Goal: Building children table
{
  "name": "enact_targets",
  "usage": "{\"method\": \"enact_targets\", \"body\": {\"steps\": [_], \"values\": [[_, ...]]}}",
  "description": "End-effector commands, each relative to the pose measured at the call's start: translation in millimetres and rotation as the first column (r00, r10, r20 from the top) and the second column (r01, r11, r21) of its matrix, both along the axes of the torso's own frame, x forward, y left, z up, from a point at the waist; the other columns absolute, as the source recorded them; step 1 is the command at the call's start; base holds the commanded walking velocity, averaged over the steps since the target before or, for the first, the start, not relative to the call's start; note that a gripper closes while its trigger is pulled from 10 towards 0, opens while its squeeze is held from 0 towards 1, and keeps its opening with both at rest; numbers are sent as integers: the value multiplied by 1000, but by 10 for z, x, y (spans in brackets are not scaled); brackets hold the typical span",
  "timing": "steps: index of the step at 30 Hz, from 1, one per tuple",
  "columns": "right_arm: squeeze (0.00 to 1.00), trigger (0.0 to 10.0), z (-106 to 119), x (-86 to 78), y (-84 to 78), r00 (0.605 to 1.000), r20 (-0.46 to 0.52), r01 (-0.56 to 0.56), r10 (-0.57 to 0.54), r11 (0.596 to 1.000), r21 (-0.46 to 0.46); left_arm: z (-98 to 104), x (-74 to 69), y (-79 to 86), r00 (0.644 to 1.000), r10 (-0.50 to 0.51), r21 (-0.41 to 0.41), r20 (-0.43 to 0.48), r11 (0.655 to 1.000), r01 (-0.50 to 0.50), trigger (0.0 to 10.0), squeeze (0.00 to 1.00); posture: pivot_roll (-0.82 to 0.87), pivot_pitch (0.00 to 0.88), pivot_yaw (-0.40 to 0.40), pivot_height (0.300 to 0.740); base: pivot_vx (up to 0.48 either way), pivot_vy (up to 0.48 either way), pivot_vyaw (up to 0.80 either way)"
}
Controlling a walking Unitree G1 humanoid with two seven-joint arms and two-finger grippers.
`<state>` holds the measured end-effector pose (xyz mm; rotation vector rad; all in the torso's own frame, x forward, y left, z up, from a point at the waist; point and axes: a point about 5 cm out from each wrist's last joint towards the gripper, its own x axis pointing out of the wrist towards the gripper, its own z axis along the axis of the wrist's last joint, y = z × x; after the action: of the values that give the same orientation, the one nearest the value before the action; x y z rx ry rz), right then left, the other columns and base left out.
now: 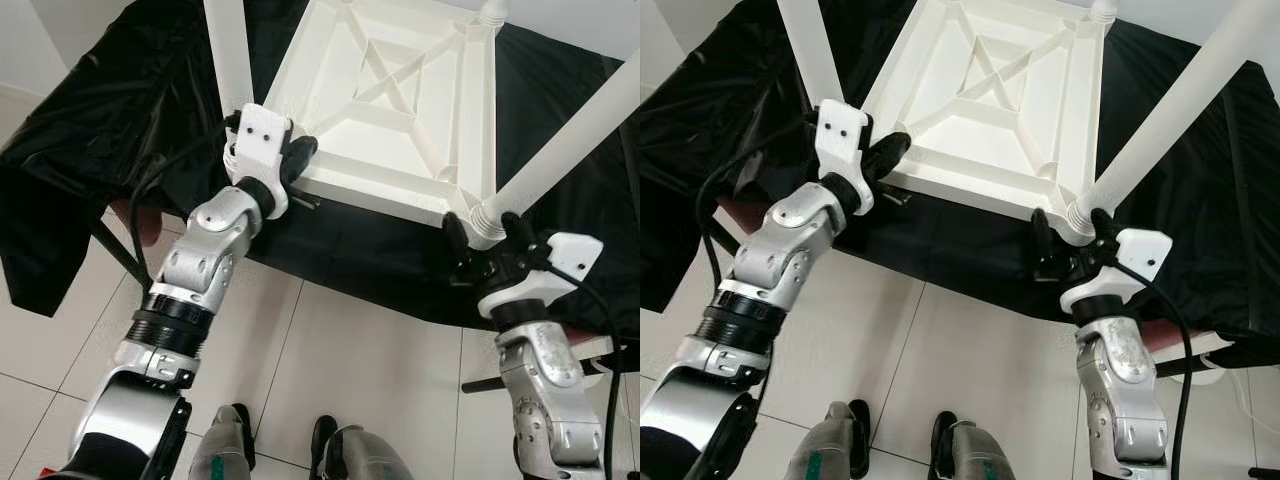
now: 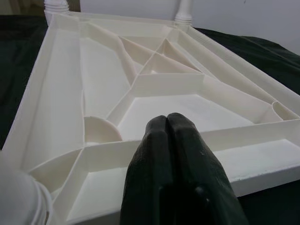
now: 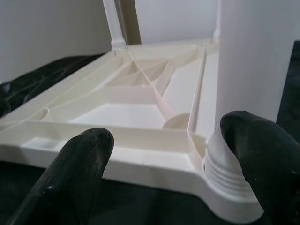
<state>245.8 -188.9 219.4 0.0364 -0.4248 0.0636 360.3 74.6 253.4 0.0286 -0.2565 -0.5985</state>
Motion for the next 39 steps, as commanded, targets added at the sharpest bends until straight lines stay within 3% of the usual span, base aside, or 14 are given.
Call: {"method": "enact_targets", "body": {"steps": [1,8,10,20,35,39], "values": [[0,10000,44,-38,-40,1000,16,19,-19,1000,0,-37,-1,-39,998,-65,24,-2,998,65,10000,0,54,219,-36,740,0,0,0],[0,10000,273,-94,-86,990,113,89,-86,996,-15,-144,154,29,996,56,-5,-65,998,-56,10000,0,49,207,-19,740,0,0,0],[0,10000,349,-123,-107,981,161,123,-111,990,-68,-188,178,43,992,72,-23,-100,997,-75,10000,0,48,203,-15,740,0,0,0],[0,10000,653,-88,-232,953,253,175,-165,984,-17,-266,243,98,983,125,-38,-134,991,-132,10000,0,48,190,-7,740,0,0,0],[0,10000,1002,153,-322,917,355,187,-185,982,29,-196,219,-45,992,50,-80,-115,995,-60,10000,0,77,208,-19,740,0,0,0],[0,10000,1135,281,-325,908,381,168,-173,985,46,-212,205,-101,996,42,-24,-78,999,-44,10000,0,87,214,-18,740,0,0,0]]}}
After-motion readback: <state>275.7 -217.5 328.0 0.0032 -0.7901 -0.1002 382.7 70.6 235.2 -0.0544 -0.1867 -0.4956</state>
